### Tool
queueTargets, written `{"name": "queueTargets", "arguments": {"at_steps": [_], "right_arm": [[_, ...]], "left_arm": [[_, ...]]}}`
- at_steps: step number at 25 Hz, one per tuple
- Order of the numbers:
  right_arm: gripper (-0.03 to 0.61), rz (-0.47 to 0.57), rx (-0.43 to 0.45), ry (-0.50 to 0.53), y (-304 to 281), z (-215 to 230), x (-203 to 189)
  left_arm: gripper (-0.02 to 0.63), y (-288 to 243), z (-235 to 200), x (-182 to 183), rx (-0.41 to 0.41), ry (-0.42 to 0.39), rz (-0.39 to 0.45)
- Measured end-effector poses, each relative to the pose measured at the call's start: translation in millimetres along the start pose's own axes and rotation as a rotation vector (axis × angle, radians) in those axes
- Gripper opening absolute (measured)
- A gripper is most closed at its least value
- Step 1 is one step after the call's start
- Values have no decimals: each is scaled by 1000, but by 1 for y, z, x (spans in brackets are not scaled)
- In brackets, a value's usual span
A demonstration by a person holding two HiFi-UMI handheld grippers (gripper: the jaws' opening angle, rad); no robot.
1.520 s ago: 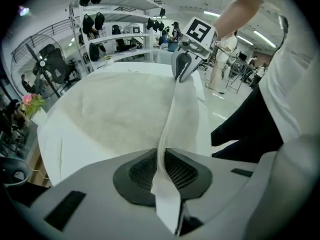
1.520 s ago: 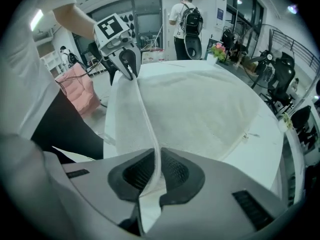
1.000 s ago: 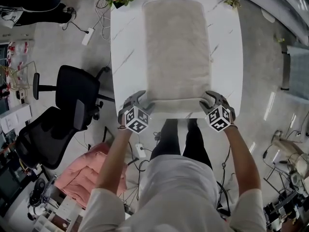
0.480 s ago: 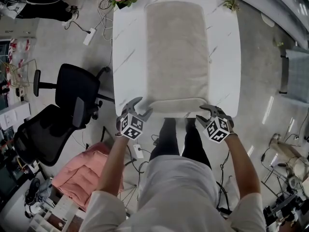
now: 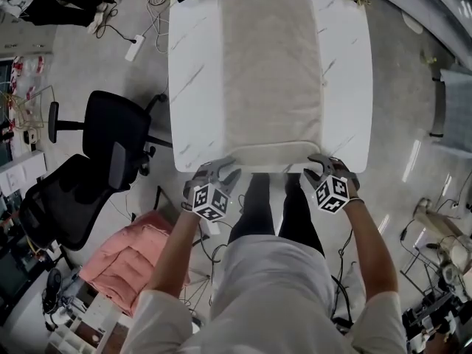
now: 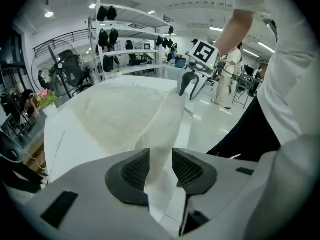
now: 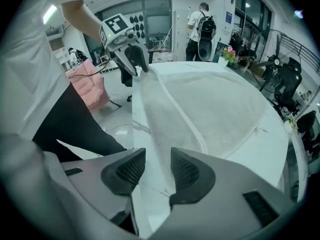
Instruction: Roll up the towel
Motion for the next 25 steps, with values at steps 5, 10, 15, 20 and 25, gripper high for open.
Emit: {"name": "queueTargets", "arguments": {"at_steps": [5, 10, 15, 20, 25], "right_arm": [[169, 6, -35, -3, -7, 5, -6], [147, 25, -60, -8, -12, 4, -6], [37, 23, -132, -1, -12, 1, -12], [29, -6, -102, -14, -7, -11, -13], [29, -24, 23, -52, 12, -43, -11]], "left_arm": [[176, -22, -4, -18, 11, -76, -75], [125, -25, -7, -24, 18, -136, -70], [49, -25, -3, -28, 25, -131, -72], [41, -15, 13, -30, -50, -135, -93], [41, 9, 42, -30, -183, -118, -116]]}}
Point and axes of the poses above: the fingertips, and each gripper's own axes: y backward along the fingers, z to its right, x out of its top, the point moved 3 cm from there along y, backward along the fingers, and after that the axes turned 3 degrees about z, right-handed, at the moved point
